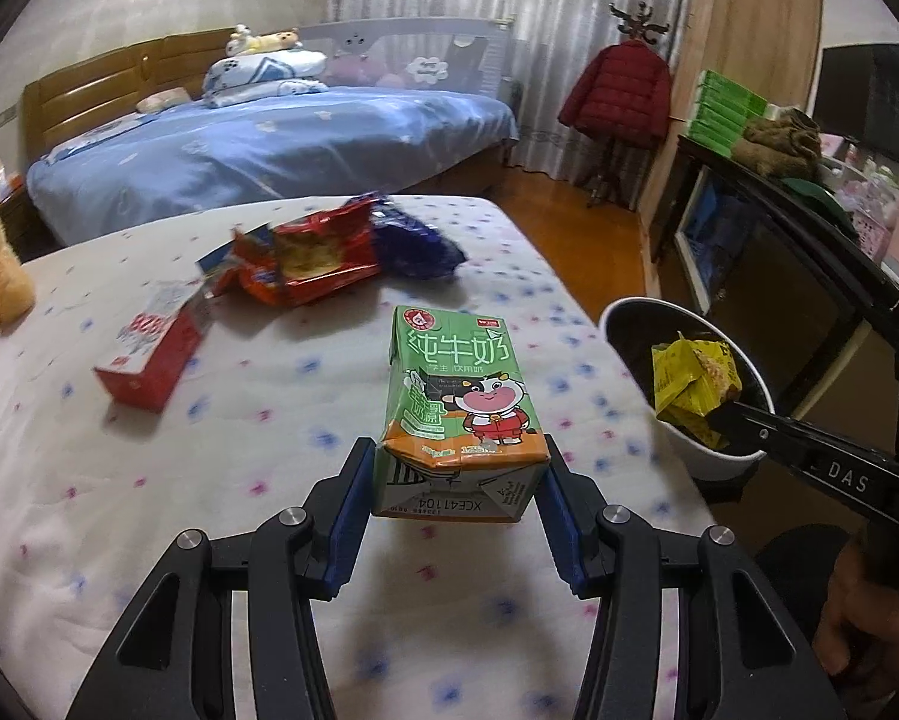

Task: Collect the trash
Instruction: 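Carry the green milk carton and yellow noodle packet over the trash bin, then open both tools to drop the carton and noodle packet into the bin, then move both tools back to the bed toward the white carton and blue bag, then grasp the white-red milk carton with the left tool while the right tool grasps the blue plastic bag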

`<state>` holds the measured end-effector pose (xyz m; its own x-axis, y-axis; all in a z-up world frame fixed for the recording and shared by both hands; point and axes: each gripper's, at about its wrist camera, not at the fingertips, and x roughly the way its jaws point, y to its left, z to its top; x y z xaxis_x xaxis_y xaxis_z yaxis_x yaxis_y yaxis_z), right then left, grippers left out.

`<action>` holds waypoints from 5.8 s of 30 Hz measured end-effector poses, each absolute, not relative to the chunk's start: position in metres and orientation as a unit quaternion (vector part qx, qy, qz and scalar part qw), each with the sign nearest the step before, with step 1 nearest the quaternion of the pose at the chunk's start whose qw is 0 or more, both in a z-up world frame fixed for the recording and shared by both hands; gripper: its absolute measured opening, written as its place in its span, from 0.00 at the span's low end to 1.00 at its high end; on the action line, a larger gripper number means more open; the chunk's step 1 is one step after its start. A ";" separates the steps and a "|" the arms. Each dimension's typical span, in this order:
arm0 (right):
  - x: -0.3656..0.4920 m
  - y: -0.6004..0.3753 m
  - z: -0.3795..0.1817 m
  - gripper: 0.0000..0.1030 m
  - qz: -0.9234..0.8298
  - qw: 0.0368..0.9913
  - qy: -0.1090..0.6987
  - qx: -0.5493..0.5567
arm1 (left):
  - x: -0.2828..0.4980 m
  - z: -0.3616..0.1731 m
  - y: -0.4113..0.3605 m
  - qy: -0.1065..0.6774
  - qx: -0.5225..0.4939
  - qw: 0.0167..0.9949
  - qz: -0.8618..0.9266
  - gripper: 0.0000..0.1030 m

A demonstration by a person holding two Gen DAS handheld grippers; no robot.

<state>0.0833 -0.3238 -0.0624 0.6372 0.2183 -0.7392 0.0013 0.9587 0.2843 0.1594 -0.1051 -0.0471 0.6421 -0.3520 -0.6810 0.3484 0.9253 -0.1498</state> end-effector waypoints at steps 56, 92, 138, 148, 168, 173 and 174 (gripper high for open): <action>0.100 -0.443 -0.082 0.09 -0.064 0.876 0.450 0.165 | 0.240 -0.072 -0.267 0.420 0.056 0.855 -0.299 0.49; 0.107 -0.354 -0.061 0.62 0.027 0.891 0.426 0.155 | 0.186 -0.062 -0.141 0.409 -0.018 0.892 -0.191 0.65; 0.227 -0.226 -0.095 0.68 0.137 0.876 0.456 0.074 | 0.267 -0.078 0.014 0.435 -0.048 0.899 -0.007 0.71; 0.258 -0.227 -0.098 0.68 0.148 0.877 0.452 0.072 | 0.290 -0.089 0.013 0.441 -0.037 0.897 -0.018 0.71; 0.243 -0.231 -0.096 0.31 0.134 0.883 0.447 0.060 | 0.275 -0.084 0.002 0.422 -0.031 0.905 -0.034 0.51; 0.213 -0.243 -0.089 0.31 0.129 0.883 0.443 0.086 | 0.253 -0.077 0.001 0.417 -0.057 0.905 -0.056 0.51; 0.208 -0.245 -0.089 0.31 0.128 0.883 0.442 0.091 | 0.247 -0.075 0.000 0.416 -0.062 0.905 -0.060 0.51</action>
<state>0.2079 -0.2450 -0.0886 0.5764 0.3072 -0.7572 -0.1465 0.9505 0.2741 0.2467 0.0003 -0.0753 0.6472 -0.1611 -0.7451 0.0576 0.9850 -0.1629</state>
